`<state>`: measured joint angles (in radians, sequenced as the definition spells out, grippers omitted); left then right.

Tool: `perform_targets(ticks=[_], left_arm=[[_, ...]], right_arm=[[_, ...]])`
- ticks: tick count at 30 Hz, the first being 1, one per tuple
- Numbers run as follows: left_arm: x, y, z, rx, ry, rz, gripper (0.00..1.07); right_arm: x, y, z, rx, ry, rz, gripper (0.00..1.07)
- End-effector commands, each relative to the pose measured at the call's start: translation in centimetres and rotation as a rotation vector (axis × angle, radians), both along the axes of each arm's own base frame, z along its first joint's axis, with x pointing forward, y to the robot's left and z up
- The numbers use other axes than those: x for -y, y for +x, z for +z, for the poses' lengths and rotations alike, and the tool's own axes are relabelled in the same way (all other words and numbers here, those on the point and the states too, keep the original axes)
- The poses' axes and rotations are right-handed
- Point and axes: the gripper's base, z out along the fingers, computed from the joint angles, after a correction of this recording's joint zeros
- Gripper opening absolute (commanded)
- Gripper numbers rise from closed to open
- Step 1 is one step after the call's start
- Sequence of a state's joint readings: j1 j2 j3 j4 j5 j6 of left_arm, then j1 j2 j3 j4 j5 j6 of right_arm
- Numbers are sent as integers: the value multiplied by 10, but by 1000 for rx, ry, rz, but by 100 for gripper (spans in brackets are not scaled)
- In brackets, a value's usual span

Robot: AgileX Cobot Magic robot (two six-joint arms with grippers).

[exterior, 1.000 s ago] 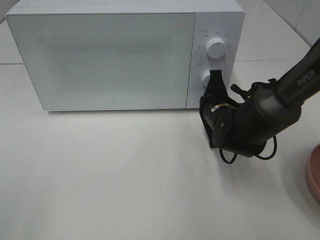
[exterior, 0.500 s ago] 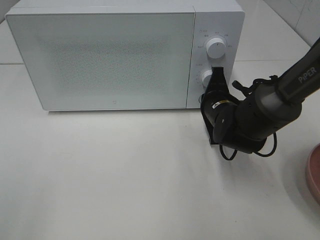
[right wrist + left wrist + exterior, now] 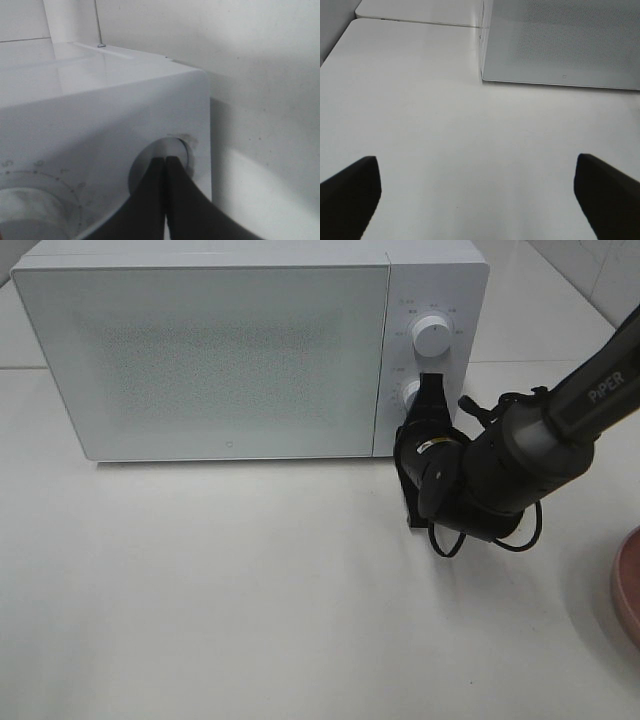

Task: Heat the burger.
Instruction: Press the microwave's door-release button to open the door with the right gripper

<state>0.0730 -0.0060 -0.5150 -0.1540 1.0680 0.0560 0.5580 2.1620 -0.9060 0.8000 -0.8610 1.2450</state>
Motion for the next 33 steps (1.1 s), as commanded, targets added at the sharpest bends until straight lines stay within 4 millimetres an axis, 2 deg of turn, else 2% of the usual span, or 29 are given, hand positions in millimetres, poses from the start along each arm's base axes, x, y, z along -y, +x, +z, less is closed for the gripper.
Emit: perform_targets(ticks=[1, 9, 14, 21, 28, 33], left_arm=[[1, -3, 0, 16, -4, -1, 98], [1, -3, 0, 16, -4, -1, 98], [1, -3, 0, 16, -4, -1, 98], [1, -3, 0, 16, -4, -1, 98], [1, -3, 0, 16, -4, -1, 98], [1, -3, 0, 16, -4, -1, 98]], right_arm=[[0, 13, 18, 140, 1, -21, 0], [2, 18, 26, 211, 1, -66, 0], [0, 28, 39, 282, -35, -98, 0], [7, 29, 44, 322, -57, -177, 0], [-2, 48, 45, 381, -51, -198, 0], [-4, 51, 50, 400, -60, -206, 0]])
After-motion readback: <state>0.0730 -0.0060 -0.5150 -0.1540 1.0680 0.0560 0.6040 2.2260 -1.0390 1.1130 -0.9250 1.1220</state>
